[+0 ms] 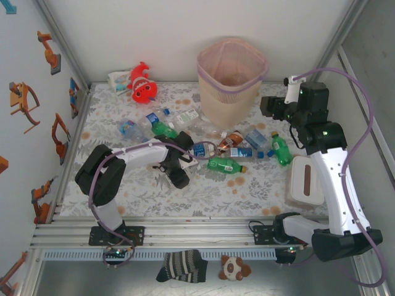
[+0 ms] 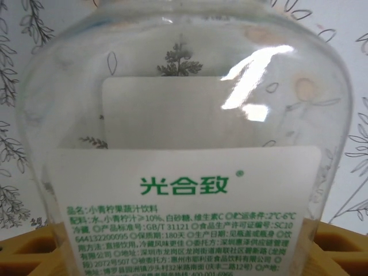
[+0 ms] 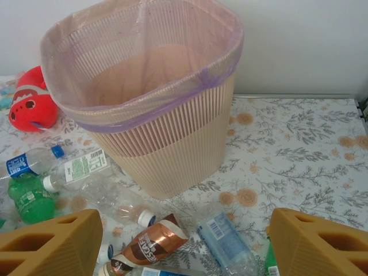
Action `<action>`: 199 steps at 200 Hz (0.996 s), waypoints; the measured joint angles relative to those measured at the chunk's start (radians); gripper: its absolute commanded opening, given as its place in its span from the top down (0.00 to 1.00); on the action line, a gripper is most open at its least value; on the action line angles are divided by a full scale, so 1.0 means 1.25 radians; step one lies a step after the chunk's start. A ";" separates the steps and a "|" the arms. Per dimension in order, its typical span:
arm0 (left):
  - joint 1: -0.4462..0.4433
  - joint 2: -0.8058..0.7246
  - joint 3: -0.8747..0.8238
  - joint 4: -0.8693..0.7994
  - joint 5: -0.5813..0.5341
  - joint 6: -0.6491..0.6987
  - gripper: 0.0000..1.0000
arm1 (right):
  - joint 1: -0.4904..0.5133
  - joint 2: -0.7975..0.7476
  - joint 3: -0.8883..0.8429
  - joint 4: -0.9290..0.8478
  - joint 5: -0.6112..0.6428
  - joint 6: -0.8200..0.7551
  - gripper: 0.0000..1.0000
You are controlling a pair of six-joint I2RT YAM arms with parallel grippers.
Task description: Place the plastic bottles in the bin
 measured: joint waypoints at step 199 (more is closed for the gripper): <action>0.002 -0.369 -0.038 0.267 0.108 -0.139 0.43 | 0.000 -0.051 -0.120 0.110 -0.408 0.148 0.28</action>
